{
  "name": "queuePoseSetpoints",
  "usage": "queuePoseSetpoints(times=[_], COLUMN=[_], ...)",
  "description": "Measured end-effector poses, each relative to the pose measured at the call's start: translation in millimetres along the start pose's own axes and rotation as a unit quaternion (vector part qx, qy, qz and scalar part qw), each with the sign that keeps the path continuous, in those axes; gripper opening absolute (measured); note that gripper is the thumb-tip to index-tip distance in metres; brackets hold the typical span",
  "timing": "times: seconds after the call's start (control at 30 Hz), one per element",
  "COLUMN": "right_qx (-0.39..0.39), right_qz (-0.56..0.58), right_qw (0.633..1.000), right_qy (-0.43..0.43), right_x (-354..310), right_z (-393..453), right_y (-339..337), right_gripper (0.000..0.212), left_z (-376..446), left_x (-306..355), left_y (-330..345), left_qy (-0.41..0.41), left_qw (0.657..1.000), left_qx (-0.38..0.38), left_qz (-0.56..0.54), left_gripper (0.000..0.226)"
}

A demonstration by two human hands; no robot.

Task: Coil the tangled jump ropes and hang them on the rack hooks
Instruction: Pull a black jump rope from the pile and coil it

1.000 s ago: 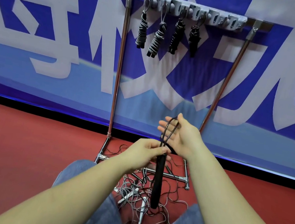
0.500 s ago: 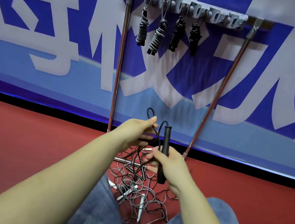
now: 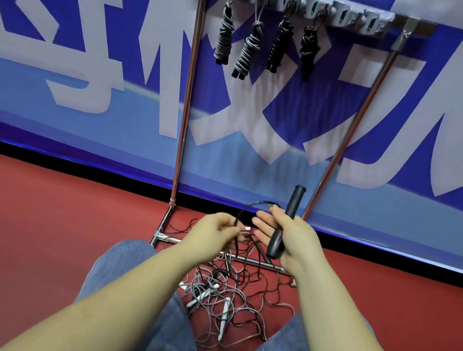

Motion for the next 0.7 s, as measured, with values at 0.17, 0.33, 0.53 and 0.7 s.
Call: queuePoseSetpoints(times=[0.17,0.33,0.53,0.7], right_qx=[-0.023,-0.015,0.021,0.041], right_qz=[-0.234,-0.286,-0.335,-0.218], right_qw=[0.969,0.952,0.926,0.962], right_qy=[-0.077,-0.107,-0.173,-0.156], right_x=[27,47,34,25], right_z=[-10,-14,-15,-15], right_y=[-8,-5,0,1], right_gripper=[0.018,0.019,0.018,0.013], left_z=[-1,1,4,5], left_x=[21,44,54,52], left_y=[-18,-22,-20,-17], left_qy=[-0.057,-0.076,-0.071,-0.046], left_qw=[0.977,0.956,0.946,0.951], left_qx=[0.051,0.035,0.028,-0.004], left_qz=[-0.201,-0.28,-0.314,-0.305], left_gripper=[0.014,0.012,0.011,0.016])
Point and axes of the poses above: each hand's wrist, its own z-axis towards the middle knuckle, its own y-axis out of the palm, x = y × z, the point moved 5 cm from there along z, towards the middle knuckle, and after that the axes turned 1 degree about -z, right-handed, at the moved point
